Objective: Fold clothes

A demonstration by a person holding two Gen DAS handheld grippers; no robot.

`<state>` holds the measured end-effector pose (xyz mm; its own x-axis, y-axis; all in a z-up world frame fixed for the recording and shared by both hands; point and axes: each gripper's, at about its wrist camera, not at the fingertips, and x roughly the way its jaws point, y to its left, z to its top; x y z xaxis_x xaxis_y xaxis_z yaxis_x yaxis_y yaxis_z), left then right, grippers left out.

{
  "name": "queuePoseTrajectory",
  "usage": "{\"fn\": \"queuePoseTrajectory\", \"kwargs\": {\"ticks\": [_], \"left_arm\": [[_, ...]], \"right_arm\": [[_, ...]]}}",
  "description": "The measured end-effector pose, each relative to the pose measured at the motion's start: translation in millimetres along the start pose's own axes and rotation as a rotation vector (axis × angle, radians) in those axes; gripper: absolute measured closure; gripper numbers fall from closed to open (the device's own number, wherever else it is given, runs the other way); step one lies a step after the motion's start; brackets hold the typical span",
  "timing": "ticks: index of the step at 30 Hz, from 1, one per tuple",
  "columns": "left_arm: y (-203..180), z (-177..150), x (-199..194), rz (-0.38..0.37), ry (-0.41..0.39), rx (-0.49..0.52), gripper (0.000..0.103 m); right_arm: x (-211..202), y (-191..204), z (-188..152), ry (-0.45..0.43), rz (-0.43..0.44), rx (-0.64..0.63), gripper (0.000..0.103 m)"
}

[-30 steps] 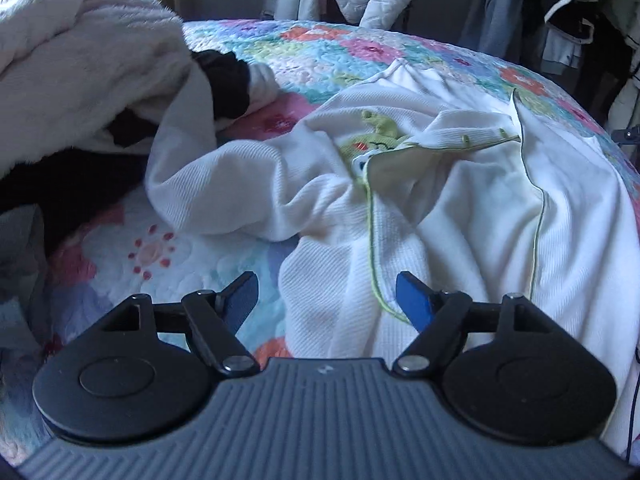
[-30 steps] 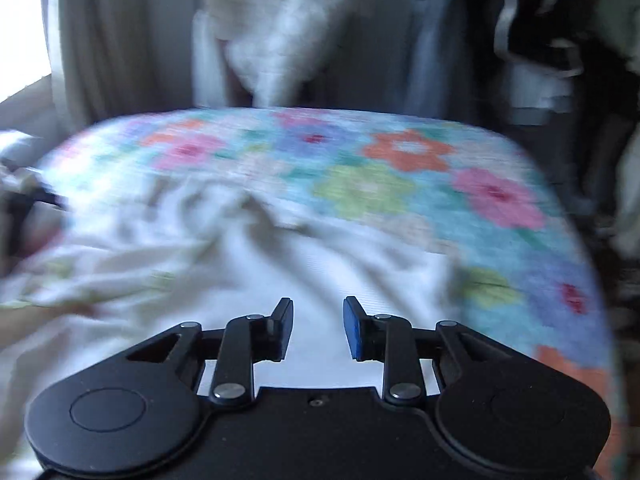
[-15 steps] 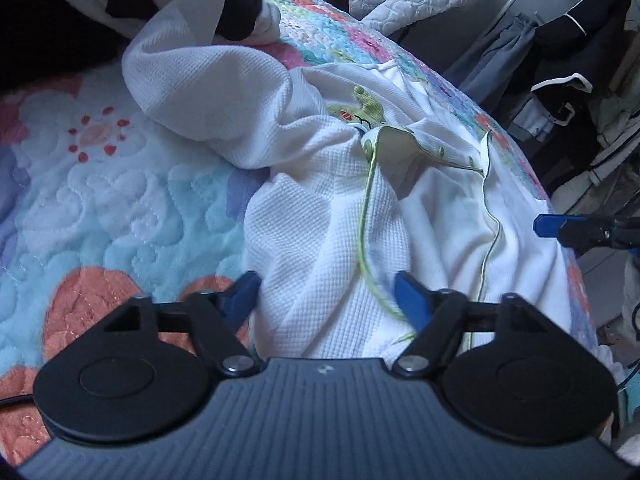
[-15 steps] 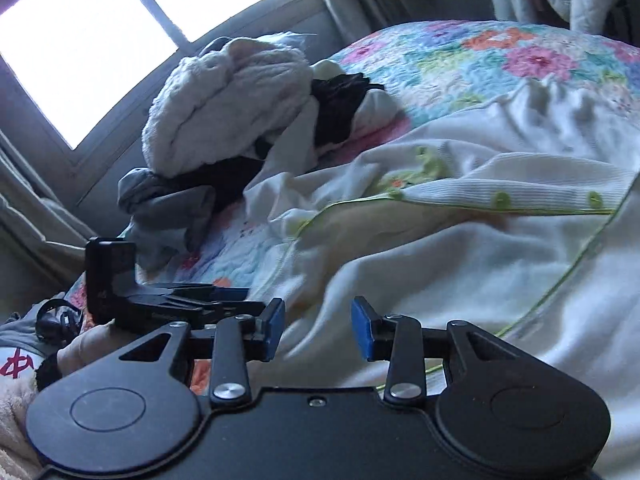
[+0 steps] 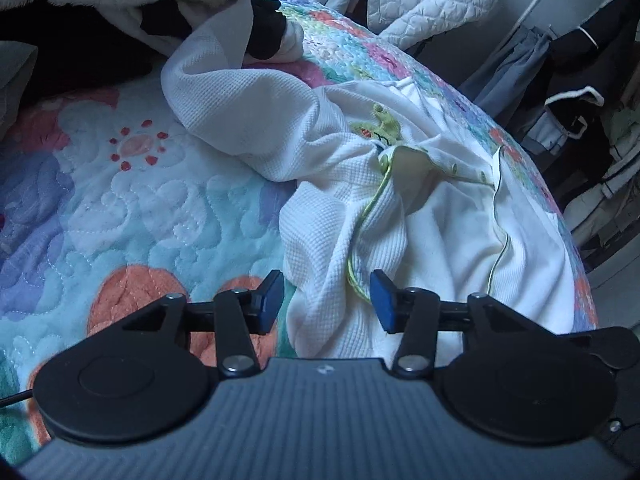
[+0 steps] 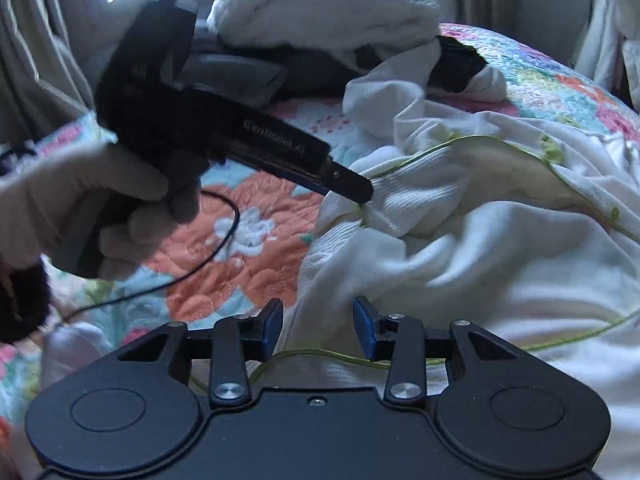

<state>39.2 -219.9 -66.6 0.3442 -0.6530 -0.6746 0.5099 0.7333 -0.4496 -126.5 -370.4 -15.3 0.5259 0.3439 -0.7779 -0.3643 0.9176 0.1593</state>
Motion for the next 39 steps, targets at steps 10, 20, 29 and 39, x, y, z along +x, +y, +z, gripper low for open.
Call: {"fn": "queuePoseTrajectory", "kwargs": {"ticks": [10,20,29,39], "left_arm": [[-13.5,-7.7,6.3,0.021,-0.063,0.095,0.093],[-24.4,22.0,-101.5,0.188,-0.111,0.209,0.088],[13.1,-12.3,-87.9,0.287,-0.014,0.096,0.067],[-53.2,-10.3,-29.2,0.154,0.062,0.258,0.087]], "right_arm": [[7.8,-24.1,-8.7,-0.035,0.065,0.126,0.099],[-7.7,-69.5,-30.5,-0.015,0.499,0.562,0.097],[-22.0,-61.2,-20.0,0.013,0.390,0.424,0.072],[-77.1,-127.5,5.0,-0.178,0.094,0.465,0.064]]}}
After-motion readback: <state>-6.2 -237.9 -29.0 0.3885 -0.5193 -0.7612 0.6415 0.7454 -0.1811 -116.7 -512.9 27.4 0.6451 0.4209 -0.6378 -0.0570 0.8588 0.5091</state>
